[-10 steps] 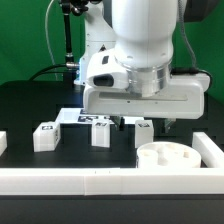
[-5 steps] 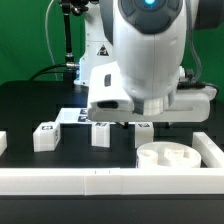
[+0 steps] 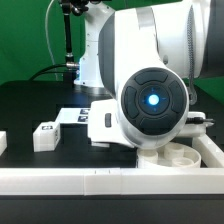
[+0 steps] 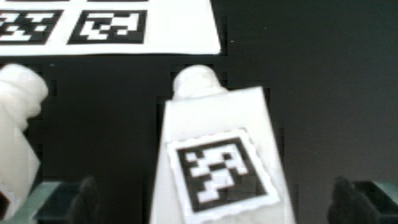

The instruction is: Assemble stool

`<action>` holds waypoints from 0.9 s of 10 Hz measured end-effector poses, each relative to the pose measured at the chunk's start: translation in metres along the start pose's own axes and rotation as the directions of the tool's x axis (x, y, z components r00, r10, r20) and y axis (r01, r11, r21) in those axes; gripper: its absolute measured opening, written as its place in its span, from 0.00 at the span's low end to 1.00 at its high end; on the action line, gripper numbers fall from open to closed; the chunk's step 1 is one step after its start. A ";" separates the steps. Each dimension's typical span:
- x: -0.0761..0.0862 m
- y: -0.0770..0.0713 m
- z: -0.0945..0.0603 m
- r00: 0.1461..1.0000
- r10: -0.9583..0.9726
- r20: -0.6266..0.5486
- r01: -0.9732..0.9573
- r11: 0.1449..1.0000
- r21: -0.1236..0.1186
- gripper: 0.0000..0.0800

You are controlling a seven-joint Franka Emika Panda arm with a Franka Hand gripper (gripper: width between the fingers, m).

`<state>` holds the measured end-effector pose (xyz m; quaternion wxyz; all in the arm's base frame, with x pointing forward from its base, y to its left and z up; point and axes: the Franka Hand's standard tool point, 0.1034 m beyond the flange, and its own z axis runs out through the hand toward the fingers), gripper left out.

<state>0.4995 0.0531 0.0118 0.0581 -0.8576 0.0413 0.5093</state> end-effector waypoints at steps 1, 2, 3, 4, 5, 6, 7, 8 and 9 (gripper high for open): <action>0.000 -0.002 0.001 1.000 -0.003 0.001 0.003 1.000 -0.004 0.80; 0.001 -0.002 0.002 1.000 -0.005 -0.001 0.005 1.000 -0.004 0.80; 0.003 -0.002 0.002 1.000 -0.006 -0.008 0.006 1.000 -0.004 0.58; 0.003 -0.003 0.002 1.000 -0.008 -0.008 0.008 1.000 -0.004 0.41; 0.003 -0.003 0.002 1.000 -0.008 -0.008 0.008 1.000 -0.004 0.41; 0.003 -0.003 0.002 1.000 -0.009 -0.009 0.009 1.000 -0.004 0.41; 0.002 -0.003 0.001 1.000 -0.009 -0.009 0.009 1.000 -0.004 0.41; 0.001 -0.004 -0.002 1.000 -0.011 -0.014 0.011 1.000 -0.005 0.41; -0.006 -0.005 -0.009 1.000 -0.014 -0.005 0.014 1.000 -0.006 0.41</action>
Offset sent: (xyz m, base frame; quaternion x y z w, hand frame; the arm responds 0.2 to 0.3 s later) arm -0.0027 0.0001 -0.0035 -0.0059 0.0072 -0.0041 0.9999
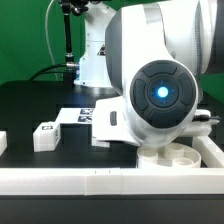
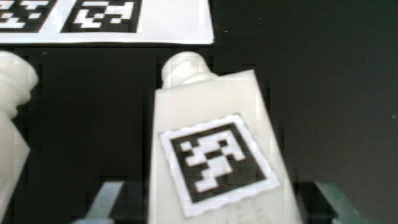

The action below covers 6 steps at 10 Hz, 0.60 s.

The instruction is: Assemble stool

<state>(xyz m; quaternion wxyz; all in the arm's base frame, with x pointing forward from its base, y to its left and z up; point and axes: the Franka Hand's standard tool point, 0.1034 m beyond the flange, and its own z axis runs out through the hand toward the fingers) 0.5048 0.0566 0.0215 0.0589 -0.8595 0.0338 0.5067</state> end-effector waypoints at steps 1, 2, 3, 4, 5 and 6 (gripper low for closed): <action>-0.010 -0.001 -0.012 1.000 -0.005 0.010 0.005 1.000 -0.002 0.41; -0.020 -0.003 -0.026 1.000 -0.010 0.014 0.010 1.000 -0.003 0.41; -0.028 -0.004 -0.036 1.000 -0.014 0.013 0.014 1.000 -0.005 0.41; -0.033 -0.006 -0.049 1.000 -0.018 -0.009 0.018 1.000 -0.009 0.41; -0.030 -0.006 -0.048 0.999 -0.021 -0.024 0.021 1.000 -0.008 0.41; -0.029 -0.006 -0.047 1.000 -0.021 -0.024 0.020 1.000 -0.008 0.41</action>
Offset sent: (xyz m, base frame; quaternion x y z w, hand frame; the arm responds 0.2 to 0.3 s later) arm 0.0221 -0.0067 0.0563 -0.0329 -0.0039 0.0119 0.9994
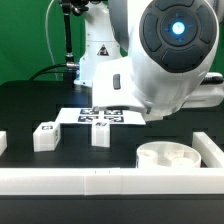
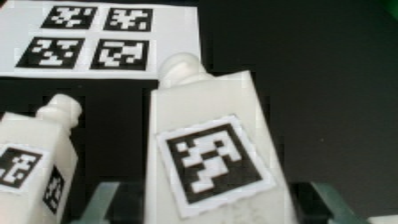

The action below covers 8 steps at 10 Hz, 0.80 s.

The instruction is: Assemble stool

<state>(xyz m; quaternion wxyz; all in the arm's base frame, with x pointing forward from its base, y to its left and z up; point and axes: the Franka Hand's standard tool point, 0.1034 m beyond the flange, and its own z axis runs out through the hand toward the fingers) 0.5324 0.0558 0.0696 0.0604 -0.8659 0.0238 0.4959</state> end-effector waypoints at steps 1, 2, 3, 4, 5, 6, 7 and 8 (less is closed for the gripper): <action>0.004 -0.001 -0.004 1.000 -0.002 -0.030 0.002 1.000 0.002 0.41; 0.007 -0.002 -0.006 0.999 -0.003 -0.047 0.003 1.000 0.003 0.41; 0.009 -0.007 -0.018 0.991 -0.007 -0.131 0.007 1.000 0.004 0.41; -0.003 -0.011 -0.026 0.987 -0.002 -0.162 0.003 1.000 0.005 0.41; -0.005 -0.019 -0.042 0.970 0.019 -0.241 -0.017 1.000 0.011 0.41; -0.011 -0.030 -0.058 0.941 0.012 -0.339 -0.009 1.000 0.010 0.41; -0.007 -0.028 -0.056 0.902 -0.003 -0.432 0.008 1.000 0.010 0.41; -0.004 -0.028 -0.055 0.867 0.001 -0.499 0.006 1.000 0.014 0.41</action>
Offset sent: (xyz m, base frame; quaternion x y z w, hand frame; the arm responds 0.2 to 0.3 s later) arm 0.0077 0.0133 0.0354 0.0221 0.0782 0.0228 0.9964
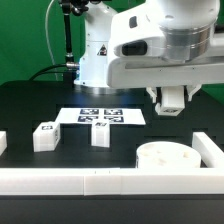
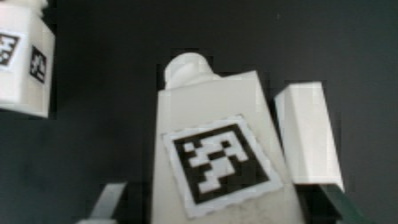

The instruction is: Assemble stool

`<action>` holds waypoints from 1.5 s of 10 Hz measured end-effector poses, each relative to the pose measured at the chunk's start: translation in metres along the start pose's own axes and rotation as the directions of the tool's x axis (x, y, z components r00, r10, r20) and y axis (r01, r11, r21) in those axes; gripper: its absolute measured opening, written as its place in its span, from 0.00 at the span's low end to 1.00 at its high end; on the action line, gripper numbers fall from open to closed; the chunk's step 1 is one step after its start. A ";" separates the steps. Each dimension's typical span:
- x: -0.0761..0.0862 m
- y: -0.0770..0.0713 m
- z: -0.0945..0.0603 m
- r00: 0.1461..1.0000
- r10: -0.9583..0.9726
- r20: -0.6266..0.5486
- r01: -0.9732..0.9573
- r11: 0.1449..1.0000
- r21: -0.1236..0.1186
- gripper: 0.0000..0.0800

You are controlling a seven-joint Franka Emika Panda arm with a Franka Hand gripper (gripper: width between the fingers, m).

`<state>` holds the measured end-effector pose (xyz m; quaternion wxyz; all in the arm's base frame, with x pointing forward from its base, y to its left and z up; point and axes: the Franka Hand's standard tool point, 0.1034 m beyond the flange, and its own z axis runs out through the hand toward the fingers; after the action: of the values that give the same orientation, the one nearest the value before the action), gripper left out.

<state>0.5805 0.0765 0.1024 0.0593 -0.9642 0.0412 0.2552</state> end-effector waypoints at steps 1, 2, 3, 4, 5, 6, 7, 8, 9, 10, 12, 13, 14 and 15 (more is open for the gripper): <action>0.006 -0.002 -0.005 0.996 -0.001 -0.087 0.002 1.000 0.004 0.41; 0.009 -0.004 -0.007 0.984 -0.002 -0.175 0.003 1.000 0.007 0.41; 0.011 -0.010 -0.013 0.963 -0.010 -0.268 0.013 1.000 0.007 0.41; 0.015 -0.015 -0.019 0.944 -0.017 -0.330 0.021 1.000 0.007 0.41; 0.022 -0.019 -0.026 0.917 -0.022 -0.398 0.028 1.000 0.009 0.41; 0.027 -0.020 -0.028 0.859 -0.022 -0.511 0.032 0.999 0.012 0.41; 0.025 -0.019 -0.024 0.830 -0.023 -0.558 0.035 0.999 0.011 0.41; 0.030 -0.021 -0.027 0.774 -0.024 -0.633 0.042 0.999 0.013 0.41; 0.032 -0.022 -0.026 0.730 -0.026 -0.683 0.047 0.999 0.012 0.41; 0.035 -0.023 -0.028 0.689 -0.029 -0.724 0.053 0.999 0.010 0.41; 0.038 -0.019 -0.029 0.616 -0.040 -0.786 0.065 0.998 0.000 0.41; 0.040 -0.015 -0.032 0.610 -0.045 -0.791 0.069 0.998 -0.004 0.41; 0.044 -0.012 -0.036 0.584 -0.064 -0.810 0.084 0.996 -0.018 0.41; 0.044 -0.012 -0.034 0.586 -0.065 -0.808 0.085 0.996 -0.018 0.41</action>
Offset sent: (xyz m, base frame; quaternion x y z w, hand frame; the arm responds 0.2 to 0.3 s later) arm 0.0190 0.0110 0.0139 0.0138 0.1839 -0.0135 0.9828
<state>0.6364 0.0820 0.1111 0.0559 -0.9752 0.0258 -0.2128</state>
